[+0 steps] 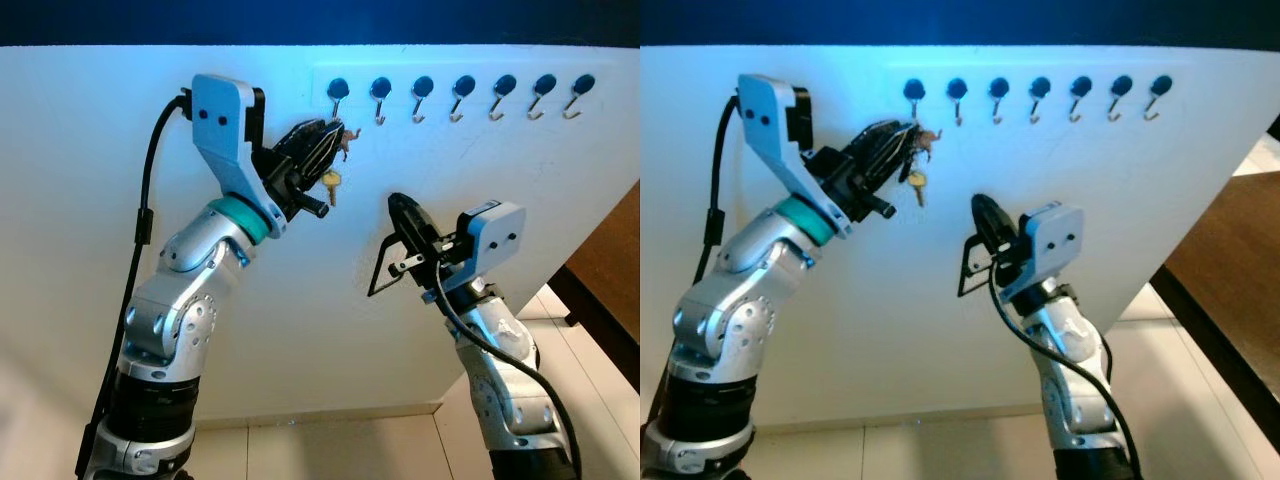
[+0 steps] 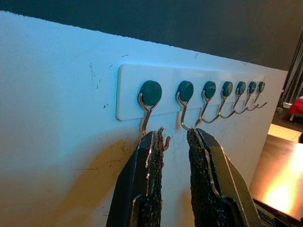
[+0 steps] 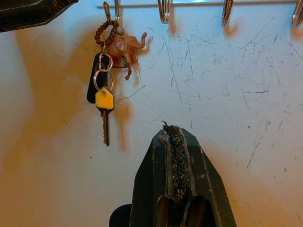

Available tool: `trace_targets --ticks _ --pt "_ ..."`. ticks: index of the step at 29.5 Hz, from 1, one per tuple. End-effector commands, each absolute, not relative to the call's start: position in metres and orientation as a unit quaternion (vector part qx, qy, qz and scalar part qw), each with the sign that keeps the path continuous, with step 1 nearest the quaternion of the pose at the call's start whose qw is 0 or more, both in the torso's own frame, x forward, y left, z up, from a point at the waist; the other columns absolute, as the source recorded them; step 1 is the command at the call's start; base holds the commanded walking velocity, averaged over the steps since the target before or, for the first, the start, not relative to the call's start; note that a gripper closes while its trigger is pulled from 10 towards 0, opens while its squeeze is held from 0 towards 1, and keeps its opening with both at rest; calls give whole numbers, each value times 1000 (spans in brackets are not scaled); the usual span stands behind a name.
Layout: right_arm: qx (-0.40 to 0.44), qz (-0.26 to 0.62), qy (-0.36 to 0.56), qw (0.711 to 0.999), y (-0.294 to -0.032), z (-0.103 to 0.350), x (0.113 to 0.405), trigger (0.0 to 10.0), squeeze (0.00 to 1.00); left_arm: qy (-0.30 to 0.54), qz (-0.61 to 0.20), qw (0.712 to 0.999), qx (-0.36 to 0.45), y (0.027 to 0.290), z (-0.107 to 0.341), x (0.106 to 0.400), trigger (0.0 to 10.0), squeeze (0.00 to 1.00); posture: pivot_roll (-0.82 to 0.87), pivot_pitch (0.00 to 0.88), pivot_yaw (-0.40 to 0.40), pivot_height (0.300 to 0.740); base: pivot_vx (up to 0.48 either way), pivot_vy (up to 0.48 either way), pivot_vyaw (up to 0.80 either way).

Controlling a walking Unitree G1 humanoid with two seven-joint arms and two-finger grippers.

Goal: Hang keys on a hook

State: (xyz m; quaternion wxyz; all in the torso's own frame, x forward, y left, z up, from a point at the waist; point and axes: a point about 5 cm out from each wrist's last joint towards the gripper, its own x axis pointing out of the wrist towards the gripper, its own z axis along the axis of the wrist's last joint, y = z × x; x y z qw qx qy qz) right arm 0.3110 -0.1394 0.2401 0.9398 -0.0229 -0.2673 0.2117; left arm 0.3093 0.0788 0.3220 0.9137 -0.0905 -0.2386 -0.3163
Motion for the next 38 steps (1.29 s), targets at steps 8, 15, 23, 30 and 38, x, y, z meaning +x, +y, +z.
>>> trace_targets --ticks 8,15,23,30,38 --pt "-6 245 -330 912 -111 283 328 10000 0 -232 -328 911 -94 92 304 279 10000 0 70 117 63 740 0 0 0" --pt "-2 251 -341 906 -108 291 330 10000 0 -220 -313 921 -76 94 297 280 10000 0 70 115 61 740 0 0 0" --pt "3 245 -372 895 -110 305 325 10000 0 -200 -306 930 -32 91 283 277 10000 0 65 110 64 740 0 0 0" --pt "-4 226 -404 886 -117 319 319 10000 0 -197 -310 929 -30 89 282 279 10000 0 59 110 71 740 0 0 0" --pt "-6 211 -408 888 -120 324 323 10000 0 -199 -310 929 -26 88 282 279 10000 0 61 111 73 740 0 0 0"
